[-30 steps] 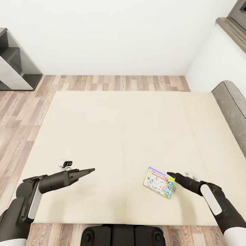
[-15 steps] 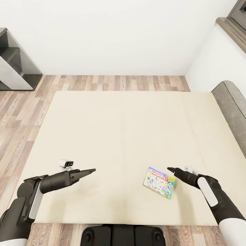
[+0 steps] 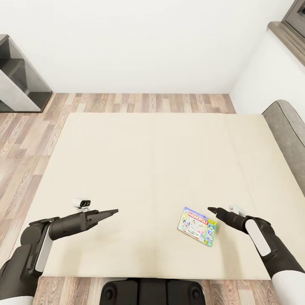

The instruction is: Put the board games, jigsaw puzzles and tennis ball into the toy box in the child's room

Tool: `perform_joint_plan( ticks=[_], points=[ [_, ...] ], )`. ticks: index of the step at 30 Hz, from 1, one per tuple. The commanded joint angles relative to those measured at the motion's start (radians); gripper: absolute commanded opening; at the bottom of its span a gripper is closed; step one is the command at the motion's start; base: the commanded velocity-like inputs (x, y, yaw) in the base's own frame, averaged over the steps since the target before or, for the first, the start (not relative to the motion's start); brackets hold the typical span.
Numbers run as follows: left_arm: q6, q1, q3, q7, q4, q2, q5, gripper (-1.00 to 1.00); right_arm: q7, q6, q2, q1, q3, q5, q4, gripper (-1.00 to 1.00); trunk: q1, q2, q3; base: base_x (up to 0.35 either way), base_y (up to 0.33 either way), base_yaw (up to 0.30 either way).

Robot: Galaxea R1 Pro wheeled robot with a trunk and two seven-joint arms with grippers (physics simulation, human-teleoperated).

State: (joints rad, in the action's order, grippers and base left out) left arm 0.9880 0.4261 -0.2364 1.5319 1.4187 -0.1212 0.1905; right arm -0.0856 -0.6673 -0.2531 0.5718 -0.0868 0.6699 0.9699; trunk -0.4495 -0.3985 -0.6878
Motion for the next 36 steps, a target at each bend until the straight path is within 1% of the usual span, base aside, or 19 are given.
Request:
perform_joint_plan(
  ticks=[1, 6, 14, 18, 20, 21, 25, 26, 29, 31, 36],
  points=[
    [0.011, 0.000, 0.000, 0.004, 0.000, 0.000, 0.000, 1.00, -0.005, -0.006, -0.001, 0.000, -0.002, -0.003, 0.001, 1.00, -0.001, -0.002, -0.001, 0.000, 0.000, 0.000],
    [0.011, -0.001, 0.000, 0.004, 0.000, 0.000, 0.000, 1.00, -0.006, -0.006, -0.007, -0.001, -0.003, -0.003, 0.001, 1.00, -0.001, -0.002, -0.004, 0.000, 0.000, 0.000],
    [0.012, -0.001, -0.002, 0.008, 0.002, 0.002, 0.003, 1.00, -0.005, -0.008, -0.010, -0.002, -0.004, -0.003, 0.001, 1.00, -0.001, -0.002, -0.016, 0.000, 0.000, 0.000],
    [0.014, 0.003, 0.005, 0.005, 0.006, 0.007, 0.006, 1.00, -0.005, -0.010, -0.012, -0.003, -0.005, -0.003, 0.001, 1.00, -0.001, -0.002, -0.022, 0.000, 0.000, 0.000],
    [0.014, 0.005, 0.014, 0.004, 0.007, 0.017, 0.007, 1.00, -0.005, -0.010, -0.011, -0.003, -0.004, -0.003, 0.001, 1.00, -0.001, -0.002, -0.025, 0.000, 0.000, 0.000],
    [0.015, 0.007, 0.027, 0.003, 0.008, 0.035, 0.007, 1.00, -0.005, -0.011, -0.010, -0.003, -0.004, -0.003, 0.001, 1.00, -0.001, -0.002, -0.027, 0.000, 0.000, 0.000],
    [0.015, 0.019, 0.051, -0.003, 0.010, 0.077, 0.005, 1.00, -0.005, -0.012, -0.006, -0.003, -0.003, -0.002, 0.001, 1.00, -0.001, -0.002, -0.033, 0.000, 0.000, 0.000],
    [0.015, 0.031, 0.059, -0.010, 0.010, 0.092, 0.003, 1.00, -0.005, -0.012, -0.004, -0.003, -0.003, -0.003, 0.001, 1.00, -0.001, -0.002, -0.035, 0.000, 0.000, 0.000],
    [0.015, 0.050, 0.074, -0.032, 0.009, 0.110, 0.003, 1.00, -0.005, -0.012, -0.001, -0.003, -0.002, -0.003, 0.001, 1.00, -0.001, -0.002, -0.040, 0.000, 0.000, 0.000],
    [0.016, 0.058, 0.086, -0.043, 0.010, 0.116, 0.004, 1.00, -0.005, -0.012, -0.001, -0.003, -0.002, -0.003, 0.002, 1.00, -0.001, -0.002, -0.043, 0.000, 0.000, 0.000],
    [0.019, 0.066, 0.101, -0.052, 0.017, 0.123, 0.006, 1.00, -0.005, -0.011, -0.004, -0.003, -0.002, -0.003, 0.002, 1.00, -0.001, -0.002, -0.051, 0.000, 0.000, 0.000]
  ],
)
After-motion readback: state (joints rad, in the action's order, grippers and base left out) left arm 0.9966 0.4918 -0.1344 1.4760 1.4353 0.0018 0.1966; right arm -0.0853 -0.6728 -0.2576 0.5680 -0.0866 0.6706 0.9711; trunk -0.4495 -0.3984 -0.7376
